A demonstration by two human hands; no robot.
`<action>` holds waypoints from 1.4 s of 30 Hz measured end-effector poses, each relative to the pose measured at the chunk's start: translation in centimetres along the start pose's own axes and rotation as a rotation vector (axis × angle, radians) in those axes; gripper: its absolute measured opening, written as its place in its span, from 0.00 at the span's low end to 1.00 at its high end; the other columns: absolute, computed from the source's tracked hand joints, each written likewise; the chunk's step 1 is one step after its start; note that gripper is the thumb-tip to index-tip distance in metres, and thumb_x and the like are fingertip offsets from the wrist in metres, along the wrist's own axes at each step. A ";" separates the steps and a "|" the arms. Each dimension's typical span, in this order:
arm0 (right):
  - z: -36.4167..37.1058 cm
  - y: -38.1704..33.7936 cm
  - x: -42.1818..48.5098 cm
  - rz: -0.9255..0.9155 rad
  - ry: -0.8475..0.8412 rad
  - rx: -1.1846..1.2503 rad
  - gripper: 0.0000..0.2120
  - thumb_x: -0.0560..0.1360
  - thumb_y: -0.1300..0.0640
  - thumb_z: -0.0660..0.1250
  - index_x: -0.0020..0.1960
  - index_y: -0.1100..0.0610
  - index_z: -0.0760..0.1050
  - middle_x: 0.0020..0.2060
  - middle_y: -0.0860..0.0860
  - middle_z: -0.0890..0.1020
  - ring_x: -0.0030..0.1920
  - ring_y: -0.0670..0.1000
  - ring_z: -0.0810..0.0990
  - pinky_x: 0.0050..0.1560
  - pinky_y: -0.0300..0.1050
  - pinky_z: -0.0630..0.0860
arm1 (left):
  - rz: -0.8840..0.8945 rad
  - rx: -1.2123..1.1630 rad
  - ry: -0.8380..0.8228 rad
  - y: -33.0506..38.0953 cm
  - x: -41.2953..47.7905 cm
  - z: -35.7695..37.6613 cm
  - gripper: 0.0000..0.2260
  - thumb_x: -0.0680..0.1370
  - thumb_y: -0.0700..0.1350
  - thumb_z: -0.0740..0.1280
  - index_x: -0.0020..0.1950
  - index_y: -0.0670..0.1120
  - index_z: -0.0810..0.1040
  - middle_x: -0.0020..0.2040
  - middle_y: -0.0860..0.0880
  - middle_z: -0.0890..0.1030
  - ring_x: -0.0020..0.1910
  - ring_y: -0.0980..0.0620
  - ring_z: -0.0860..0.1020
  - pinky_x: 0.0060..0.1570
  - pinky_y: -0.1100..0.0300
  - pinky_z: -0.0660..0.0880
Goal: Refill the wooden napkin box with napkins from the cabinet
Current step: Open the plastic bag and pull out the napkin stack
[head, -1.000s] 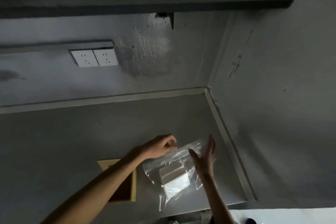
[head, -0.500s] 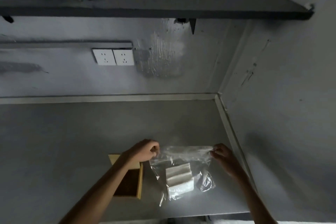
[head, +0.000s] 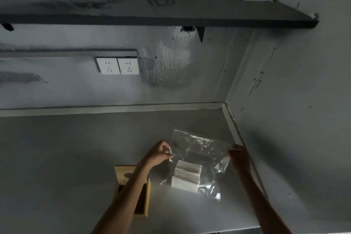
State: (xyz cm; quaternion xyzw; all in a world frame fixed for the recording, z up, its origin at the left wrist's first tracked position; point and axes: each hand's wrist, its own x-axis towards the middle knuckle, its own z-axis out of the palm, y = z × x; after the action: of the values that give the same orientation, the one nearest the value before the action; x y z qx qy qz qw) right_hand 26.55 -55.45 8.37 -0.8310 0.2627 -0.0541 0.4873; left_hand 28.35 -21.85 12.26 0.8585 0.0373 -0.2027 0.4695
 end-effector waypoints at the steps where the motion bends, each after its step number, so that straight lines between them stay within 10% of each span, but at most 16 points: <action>1: 0.5 -0.9 -0.9 0.000 0.062 0.033 0.06 0.69 0.55 0.62 0.44 0.55 0.74 0.39 0.53 0.76 0.41 0.50 0.75 0.35 0.40 0.66 | -0.025 -0.045 0.066 -0.3 0.7 0.7 0.17 0.69 0.37 0.74 0.54 0.44 0.74 0.46 0.47 0.81 0.47 0.50 0.81 0.52 0.51 0.77; 4: 2.2 -0.6 -1.9 0.002 0.181 0.112 0.20 0.68 0.56 0.59 0.52 0.68 0.78 0.47 0.64 0.81 0.48 0.59 0.78 0.45 0.41 0.67 | -0.118 -0.237 0.136 -0.6 2.0 2.5 0.22 0.71 0.34 0.70 0.62 0.42 0.69 0.48 0.45 0.80 0.34 0.58 0.78 0.44 0.54 0.80; 10: 0.1 0.7 -0.1 0.136 -0.005 0.149 0.17 0.66 0.65 0.67 0.55 0.63 0.78 0.39 0.61 0.82 0.35 0.54 0.77 0.32 0.41 0.74 | -0.149 -0.366 -0.012 -1.8 5.5 4.3 0.13 0.74 0.34 0.69 0.57 0.42 0.75 0.52 0.39 0.82 0.39 0.52 0.77 0.32 0.65 0.72; 16: -0.6 -2.3 -4.2 -0.251 0.470 -0.425 0.18 0.71 0.59 0.64 0.60 0.63 0.75 0.55 0.62 0.78 0.55 0.63 0.75 0.55 0.53 0.68 | -0.036 -0.459 0.057 -1.7 1.6 7.5 0.05 0.76 0.32 0.66 0.42 0.39 0.74 0.35 0.44 0.79 0.30 0.58 0.79 0.28 0.70 0.73; 23: 7.3 -6.3 -14.1 -0.742 -0.165 -0.532 0.08 0.73 0.52 0.70 0.51 0.46 0.74 0.47 0.47 0.81 0.47 0.50 0.81 0.38 0.46 0.80 | 0.071 -0.427 0.082 -3.1 -3.5 8.6 0.08 0.74 0.34 0.67 0.46 0.47 0.75 0.45 0.50 0.81 0.46 0.56 0.81 0.44 0.67 0.76; 26: 9.0 -6.5 -13.9 -0.725 -0.243 -0.560 0.10 0.74 0.46 0.67 0.52 0.49 0.76 0.49 0.47 0.81 0.49 0.50 0.81 0.41 0.46 0.81 | 0.118 -0.361 0.077 -3.1 -4.1 8.2 0.12 0.71 0.33 0.63 0.47 0.48 0.76 0.42 0.53 0.82 0.43 0.64 0.80 0.45 0.69 0.75; 31: 9.4 -6.4 -13.1 -0.798 -0.226 -0.693 0.09 0.72 0.46 0.70 0.41 0.50 0.73 0.34 0.47 0.82 0.35 0.50 0.83 0.27 0.44 0.76 | 0.074 -0.295 0.088 -4.5 -4.3 8.0 0.11 0.71 0.42 0.60 0.51 0.47 0.76 0.50 0.40 0.82 0.48 0.48 0.82 0.46 0.57 0.75; 36: 8.9 -7.7 -12.1 -0.730 -0.369 -0.635 0.13 0.78 0.44 0.60 0.49 0.52 0.76 0.46 0.51 0.85 0.46 0.57 0.84 0.46 0.50 0.78 | 0.073 -0.315 0.092 -2.9 -5.1 7.7 0.14 0.76 0.30 0.54 0.46 0.46 0.74 0.43 0.47 0.83 0.41 0.56 0.84 0.37 0.68 0.75; 42: 8.8 -7.9 -11.7 -0.693 -0.479 -0.600 0.12 0.78 0.46 0.62 0.53 0.53 0.76 0.51 0.51 0.84 0.51 0.55 0.82 0.50 0.48 0.75 | 0.090 -0.337 0.107 -3.3 -5.1 7.6 0.05 0.73 0.43 0.64 0.38 0.49 0.77 0.42 0.37 0.83 0.46 0.44 0.83 0.43 0.55 0.74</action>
State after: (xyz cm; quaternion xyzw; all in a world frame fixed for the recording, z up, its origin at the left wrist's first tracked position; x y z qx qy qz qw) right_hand 22.59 -39.74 12.40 -0.9615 -0.1428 0.0574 0.2275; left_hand 20.44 -25.56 7.99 0.7779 0.0574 -0.1266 0.6128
